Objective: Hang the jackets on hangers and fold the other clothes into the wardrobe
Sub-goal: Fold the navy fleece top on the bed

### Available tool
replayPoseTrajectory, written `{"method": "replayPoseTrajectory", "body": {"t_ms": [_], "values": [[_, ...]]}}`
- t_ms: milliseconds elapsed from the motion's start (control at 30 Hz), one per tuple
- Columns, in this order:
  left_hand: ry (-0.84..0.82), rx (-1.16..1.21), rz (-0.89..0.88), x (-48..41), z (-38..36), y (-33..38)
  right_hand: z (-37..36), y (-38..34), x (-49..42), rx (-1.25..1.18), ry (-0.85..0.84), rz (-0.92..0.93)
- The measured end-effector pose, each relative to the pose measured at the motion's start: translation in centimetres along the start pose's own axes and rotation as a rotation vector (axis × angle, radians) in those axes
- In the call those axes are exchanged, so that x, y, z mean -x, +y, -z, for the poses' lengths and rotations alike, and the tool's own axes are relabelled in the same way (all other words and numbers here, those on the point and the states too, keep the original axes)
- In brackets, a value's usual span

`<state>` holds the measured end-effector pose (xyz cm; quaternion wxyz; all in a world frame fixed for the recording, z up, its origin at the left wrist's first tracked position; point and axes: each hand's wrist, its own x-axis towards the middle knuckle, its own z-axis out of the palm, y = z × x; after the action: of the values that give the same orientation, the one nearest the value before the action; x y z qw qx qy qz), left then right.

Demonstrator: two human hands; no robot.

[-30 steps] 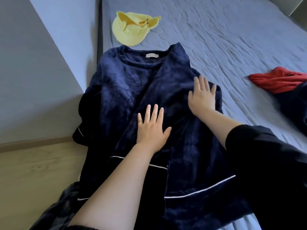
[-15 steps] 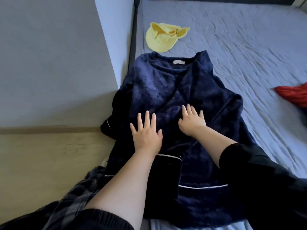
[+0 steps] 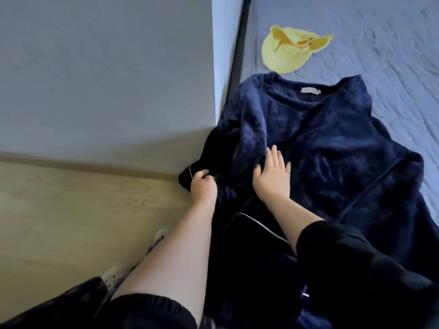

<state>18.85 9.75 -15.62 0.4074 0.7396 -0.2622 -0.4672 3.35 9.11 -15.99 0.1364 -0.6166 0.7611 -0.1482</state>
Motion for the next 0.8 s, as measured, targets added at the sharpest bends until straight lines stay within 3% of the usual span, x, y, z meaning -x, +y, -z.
{"method": "replayPoseTrajectory", "body": {"t_ms": [100, 233, 467, 567, 667, 800], "values": [[-0.097, 0.125, 0.104, -1.7, -0.6, 0.1, -0.8, 0.2, -0.1, -0.024, 0.055, 0.024], [-0.21, 0.577, 0.347, -4.1, -1.0, 1.3, -1.7, 0.3, -0.1, 0.016, 0.081, 0.034], [-0.243, 0.486, 0.541, -6.8, -1.0, 4.3, -2.0, 0.5, -0.3, 0.049, 0.072, 0.05], [-0.254, 0.599, 0.593, -7.0, -0.7, 4.3, -2.1, 0.5, -0.5, 0.056, 0.06, 0.058], [-0.177, 0.832, 0.546, -6.7, 0.2, 5.5, -1.9, 0.4, -0.6, 0.071, 0.022, 0.046], [-0.031, 0.992, 0.343, -6.3, 2.8, 8.9, -1.5, 0.4, -0.7, 0.061, -0.036, 0.035]]}}
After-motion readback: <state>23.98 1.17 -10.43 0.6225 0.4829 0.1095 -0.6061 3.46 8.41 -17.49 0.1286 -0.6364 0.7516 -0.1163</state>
